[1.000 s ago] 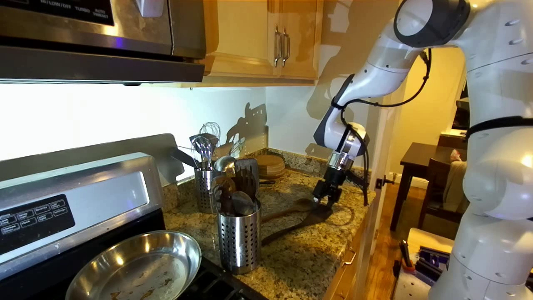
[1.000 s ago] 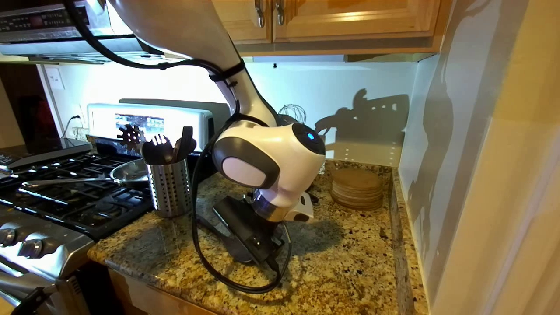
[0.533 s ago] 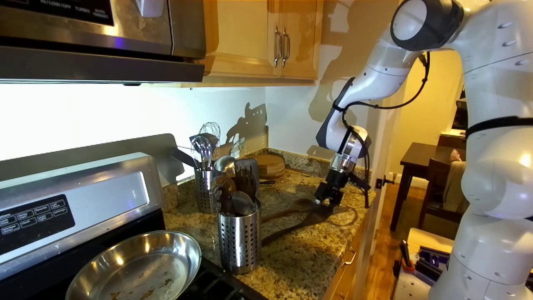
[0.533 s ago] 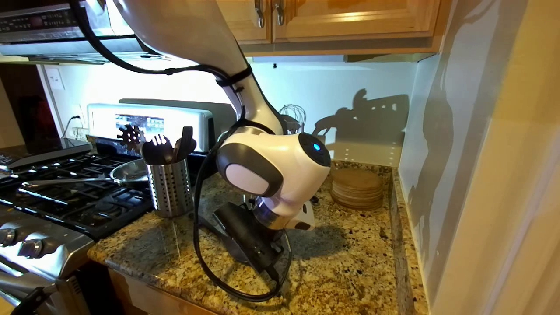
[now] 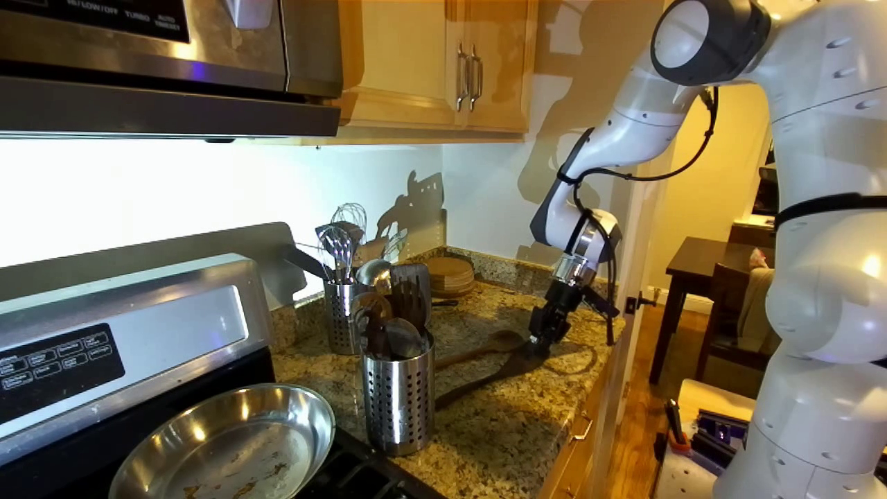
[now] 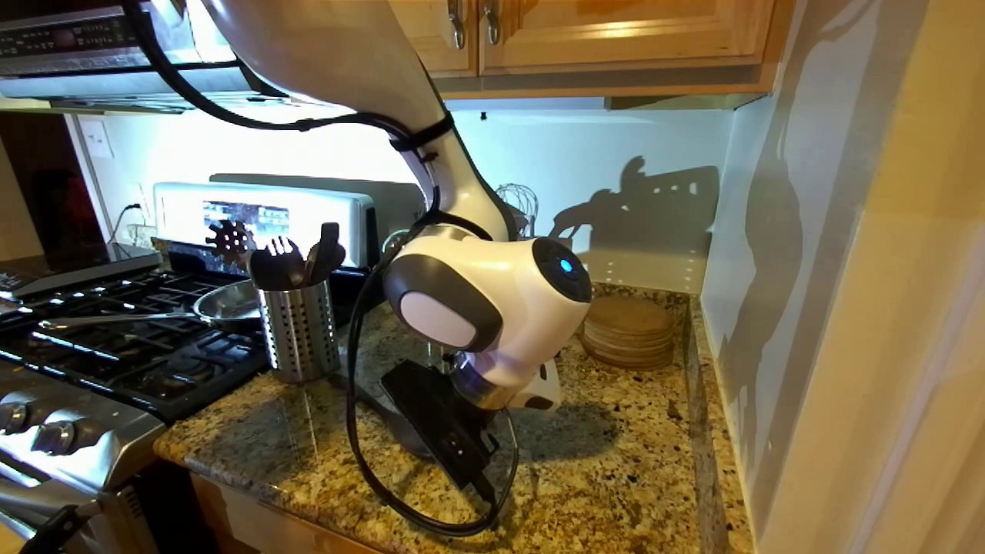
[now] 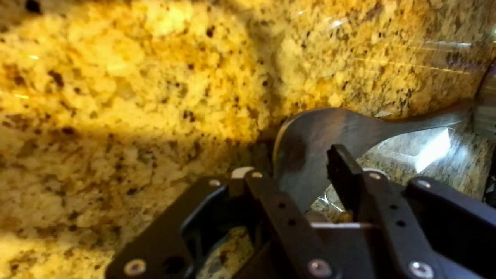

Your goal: Place the wooden spatula in the cutlery holder at the front of the countertop

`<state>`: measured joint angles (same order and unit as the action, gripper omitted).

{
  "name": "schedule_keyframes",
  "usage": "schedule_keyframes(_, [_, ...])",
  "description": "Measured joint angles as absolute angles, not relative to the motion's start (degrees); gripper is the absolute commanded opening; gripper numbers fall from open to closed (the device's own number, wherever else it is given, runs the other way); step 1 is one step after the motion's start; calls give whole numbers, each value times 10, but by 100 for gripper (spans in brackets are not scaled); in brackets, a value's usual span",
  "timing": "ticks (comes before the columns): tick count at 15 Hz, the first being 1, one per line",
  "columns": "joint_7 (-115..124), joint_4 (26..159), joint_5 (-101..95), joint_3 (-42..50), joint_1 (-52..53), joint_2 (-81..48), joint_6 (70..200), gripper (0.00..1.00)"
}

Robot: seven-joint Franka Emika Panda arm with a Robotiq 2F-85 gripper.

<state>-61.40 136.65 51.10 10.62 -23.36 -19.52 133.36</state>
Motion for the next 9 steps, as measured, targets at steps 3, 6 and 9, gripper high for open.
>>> schedule_keyframes(3, [-619,1366,516,109,-234,-196,1333,10])
schedule_keyframes(6, [-628,1363,525,114,-236,-196,1314,11])
schedule_keyframes(9, [-644,1361,535,122,-237,-196,1297,11])
